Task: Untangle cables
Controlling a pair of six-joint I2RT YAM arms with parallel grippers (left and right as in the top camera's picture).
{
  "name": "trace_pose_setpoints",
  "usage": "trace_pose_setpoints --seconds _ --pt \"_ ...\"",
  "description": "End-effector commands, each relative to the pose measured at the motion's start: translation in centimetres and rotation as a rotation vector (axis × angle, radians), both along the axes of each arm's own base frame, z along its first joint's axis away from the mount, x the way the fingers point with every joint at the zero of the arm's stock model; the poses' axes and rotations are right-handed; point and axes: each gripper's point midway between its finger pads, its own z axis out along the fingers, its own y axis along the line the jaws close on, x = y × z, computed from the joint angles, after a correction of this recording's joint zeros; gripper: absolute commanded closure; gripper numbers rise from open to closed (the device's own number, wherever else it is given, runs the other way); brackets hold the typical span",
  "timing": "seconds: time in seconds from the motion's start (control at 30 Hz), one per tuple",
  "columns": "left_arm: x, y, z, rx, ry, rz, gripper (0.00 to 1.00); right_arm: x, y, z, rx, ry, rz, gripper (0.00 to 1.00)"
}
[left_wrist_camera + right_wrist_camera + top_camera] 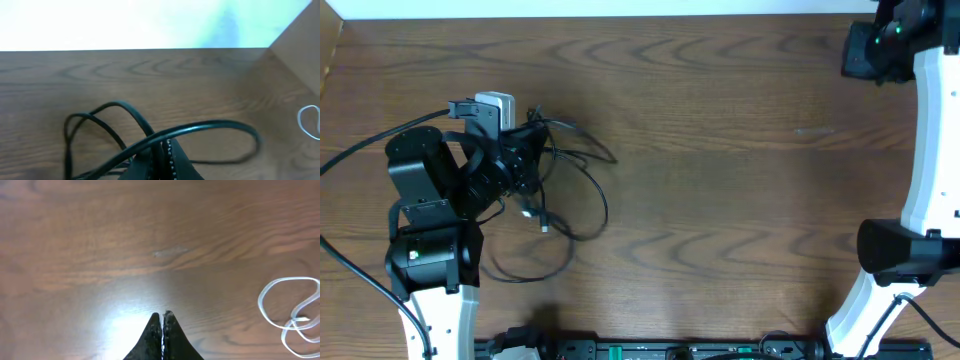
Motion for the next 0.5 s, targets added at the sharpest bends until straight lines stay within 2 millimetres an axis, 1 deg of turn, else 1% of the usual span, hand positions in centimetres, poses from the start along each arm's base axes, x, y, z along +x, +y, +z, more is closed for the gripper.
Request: trace_pose_setpoints --seconds 0.0,0.07,0.1,0.13,0.17,0.23,0.27,0.3,0.33,0.4,0.47 --pt "-0.5 -0.9 1.3 -0.045 -0.024 -0.052 0.92 -0.4 5.8 -1.4 0.156 0.037 0.303 0.99" --pt "-0.7 -1.5 1.4 -0.063 -0.021 -0.085 0.92 -1.0 9.3 -1.3 0.256 0.03 0.481 0.99" --pt "-0.8 -1.7 1.4 -0.07 -0.019 -0.098 0.92 -1.3 10.3 -1.2 0.288 0.026 0.534 0.99" --pt "-0.8 -1.8 1.4 -0.075 -0.018 -0.109 0.92 -1.8 12.1 -1.0 0.342 0.014 0.621 0.99" --pt "-0.7 -1.9 1.3 -0.086 -0.012 -0.108 0.92 -2.8 14.7 -0.3 0.433 -0.006 0.754 0.97" --pt "-0.1 -2.1 1.5 -0.125 0.002 -0.1 0.92 -4.5 17.4 0.5 0.522 -0.02 0.895 0.91" --pt "0.4 -2.3 1.7 -0.148 0.003 -0.098 0.92 -5.5 18.5 0.8 0.554 -0.018 0.954 0.87" --pt "0.9 -2.8 2.0 -0.171 -0.003 -0.111 0.92 -6.2 19.4 0.7 0.552 -0.001 0.985 0.82" --pt "1.0 -3.7 2.4 -0.183 -0.024 -0.156 0.92 -6.5 20.0 0.5 0.556 0.009 0.998 0.77" --pt "1.0 -5.3 3.3 -0.208 -0.058 -0.245 0.92 -7.0 20.8 0.2 0.552 0.027 1.022 0.75" --pt "1.3 -7.2 4.6 -0.274 -0.08 -0.313 0.92 -7.5 21.9 -1.1 0.509 0.062 1.053 0.74"
